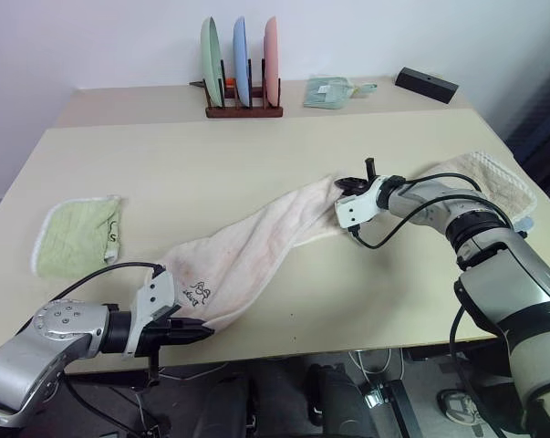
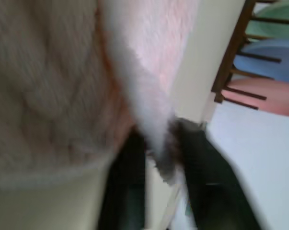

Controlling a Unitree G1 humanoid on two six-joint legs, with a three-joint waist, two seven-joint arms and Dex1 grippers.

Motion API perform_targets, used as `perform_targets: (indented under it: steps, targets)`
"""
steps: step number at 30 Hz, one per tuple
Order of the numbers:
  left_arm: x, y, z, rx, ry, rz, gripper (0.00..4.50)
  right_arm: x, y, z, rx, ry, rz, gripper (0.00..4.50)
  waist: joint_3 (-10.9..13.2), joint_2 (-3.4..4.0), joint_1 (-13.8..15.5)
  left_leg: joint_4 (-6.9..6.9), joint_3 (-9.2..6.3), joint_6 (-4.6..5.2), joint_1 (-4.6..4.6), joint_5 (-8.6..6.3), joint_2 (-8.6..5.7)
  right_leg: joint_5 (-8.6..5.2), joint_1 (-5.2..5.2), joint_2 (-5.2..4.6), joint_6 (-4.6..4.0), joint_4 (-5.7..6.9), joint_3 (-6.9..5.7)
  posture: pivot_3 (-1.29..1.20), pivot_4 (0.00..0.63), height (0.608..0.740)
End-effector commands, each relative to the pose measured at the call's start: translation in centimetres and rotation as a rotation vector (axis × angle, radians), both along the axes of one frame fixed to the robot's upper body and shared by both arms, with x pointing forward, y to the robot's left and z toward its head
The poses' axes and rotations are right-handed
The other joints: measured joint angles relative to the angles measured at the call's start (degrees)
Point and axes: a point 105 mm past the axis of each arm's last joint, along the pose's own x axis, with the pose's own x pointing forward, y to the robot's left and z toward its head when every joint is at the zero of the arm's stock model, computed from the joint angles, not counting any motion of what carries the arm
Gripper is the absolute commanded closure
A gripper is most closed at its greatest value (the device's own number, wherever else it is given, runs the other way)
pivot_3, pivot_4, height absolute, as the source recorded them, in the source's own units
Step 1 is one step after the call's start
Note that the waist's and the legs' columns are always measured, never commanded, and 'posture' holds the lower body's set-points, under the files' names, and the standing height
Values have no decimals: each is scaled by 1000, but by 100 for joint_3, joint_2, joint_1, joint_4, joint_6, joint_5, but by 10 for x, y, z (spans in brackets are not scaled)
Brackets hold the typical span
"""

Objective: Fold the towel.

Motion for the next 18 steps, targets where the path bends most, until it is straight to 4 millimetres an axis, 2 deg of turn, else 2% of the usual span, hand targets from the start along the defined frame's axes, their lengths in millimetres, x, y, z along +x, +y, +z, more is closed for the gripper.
perform_targets:
  steps: [1,4,7,10,14,17,18]
  targets:
    - [14,3,13,-12,-116,60,4500,1,-16,31,76,-60,-26,4452,0,0,20,0,-1,0,0,0,0,0,0,0,0,0,0,0,150,737]
    - [27,10,21,-19,-194,120,4500,-9,-28,38,122,-30,-10,4452,0,1,39,0,-3,0,0,0,-1,0,2,0,0,-2,-1,0,150,737]
    - [47,21,40,-61,-344,228,4500,-30,-40,43,197,49,38,4452,0,0,57,0,-4,0,0,0,-1,1,4,0,2,-3,-1,0,150,737]
    - [61,32,57,-121,-410,307,4500,-44,-54,43,215,112,27,4452,0,0,48,2,-7,2,3,0,0,11,12,-1,20,-4,-4,0,150,737]
    - [83,42,73,-134,-514,365,4500,-48,-60,60,269,94,-11,4452,0,1,27,4,-2,2,8,-1,3,13,13,-1,21,-1,-3,0,150,737]
    - [140,49,103,-94,-719,466,4500,-32,-60,100,308,-44,-65,4452,2,3,82,10,0,2,11,0,4,14,13,0,21,9,-4,0,150,737]
    - [153,50,112,-99,-753,492,4500,-29,-59,109,314,-73,-75,4452,2,3,97,15,-5,2,5,1,4,16,14,3,18,8,-10,0,150,737]
